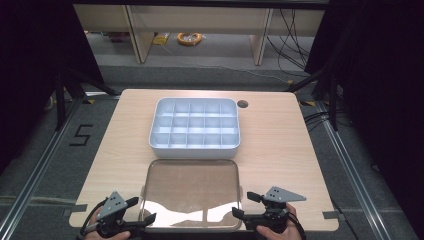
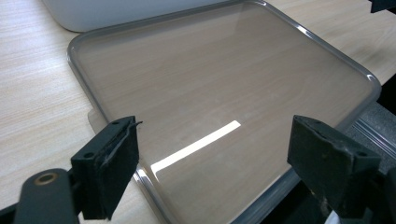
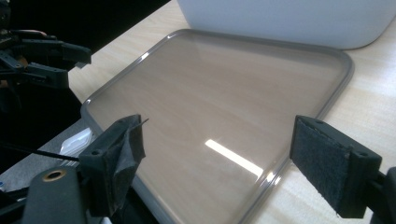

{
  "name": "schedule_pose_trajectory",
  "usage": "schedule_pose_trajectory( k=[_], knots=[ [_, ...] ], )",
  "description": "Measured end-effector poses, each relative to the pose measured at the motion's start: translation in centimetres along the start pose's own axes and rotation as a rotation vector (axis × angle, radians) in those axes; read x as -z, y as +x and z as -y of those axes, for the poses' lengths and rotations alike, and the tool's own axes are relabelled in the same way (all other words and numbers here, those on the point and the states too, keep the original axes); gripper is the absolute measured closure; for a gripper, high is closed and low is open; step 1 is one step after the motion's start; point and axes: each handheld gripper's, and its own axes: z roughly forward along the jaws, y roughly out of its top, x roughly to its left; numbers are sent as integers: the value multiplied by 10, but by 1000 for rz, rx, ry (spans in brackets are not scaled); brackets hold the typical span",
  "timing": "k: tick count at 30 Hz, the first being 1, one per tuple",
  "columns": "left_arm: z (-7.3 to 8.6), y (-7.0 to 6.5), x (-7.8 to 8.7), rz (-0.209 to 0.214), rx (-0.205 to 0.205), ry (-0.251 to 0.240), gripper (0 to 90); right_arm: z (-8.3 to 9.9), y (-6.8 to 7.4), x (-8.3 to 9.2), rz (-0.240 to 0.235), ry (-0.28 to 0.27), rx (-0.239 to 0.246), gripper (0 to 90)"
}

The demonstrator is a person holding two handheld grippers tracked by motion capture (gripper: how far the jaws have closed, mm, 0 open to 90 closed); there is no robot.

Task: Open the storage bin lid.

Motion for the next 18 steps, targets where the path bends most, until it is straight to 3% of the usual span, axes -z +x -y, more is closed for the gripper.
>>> schedule_pose_trajectory(
  k=[1, 2, 3, 4, 5, 6, 8, 10, 13, 15, 16, 17, 18],
  knots=[
    [1, -1, 1, -6, 1, 9, 163, 1, 2, 0, -7, -4, -17, 185],
    [2, -2, 1, 3, 3, 2, 163, 2, 1, -1, -24, -10, 0, 185],
    [3, -4, 1, -2, 23, 1, 163, 3, 3, 1, -1, 9, -1, 186],
    [3, -5, 2, 3, 14, 3, 163, 5, 3, -1, -2, 3, 2, 186],
    [4, -6, 2, 7, 11, 7, 163, 6, 7, 2, -9, 24, -34, 187],
    [5, -7, 3, 4, 13, 3, 163, 7, 5, 0, -6, 8, 8, 188],
    [6, -10, 4, -1, -2, 1, 163, 10, 9, 2, -8, 25, -13, 191],
    [7, -13, 6, -2, -13, -3, 163, 13, 11, 2, 0, 45, -4, 193],
    [9, -16, 9, -1, -22, -7, 163, 18, 13, 3, 13, 64, 50, 193],
    [12, -20, 9, -1, -23, -7, 163, 21, 17, 5, 11, 67, 29, 194],
    [13, -22, 10, 1, -32, -3, 163, 23, 16, 5, -1, 53, 46, 194],
    [13, -24, 11, 2, -45, 3, 163, 24, 19, 8, 12, 76, 19, 194],
    [14, -25, 11, 9, -40, -1, 163, 26, 17, 8, 17, 66, 59, 194]
  ],
)
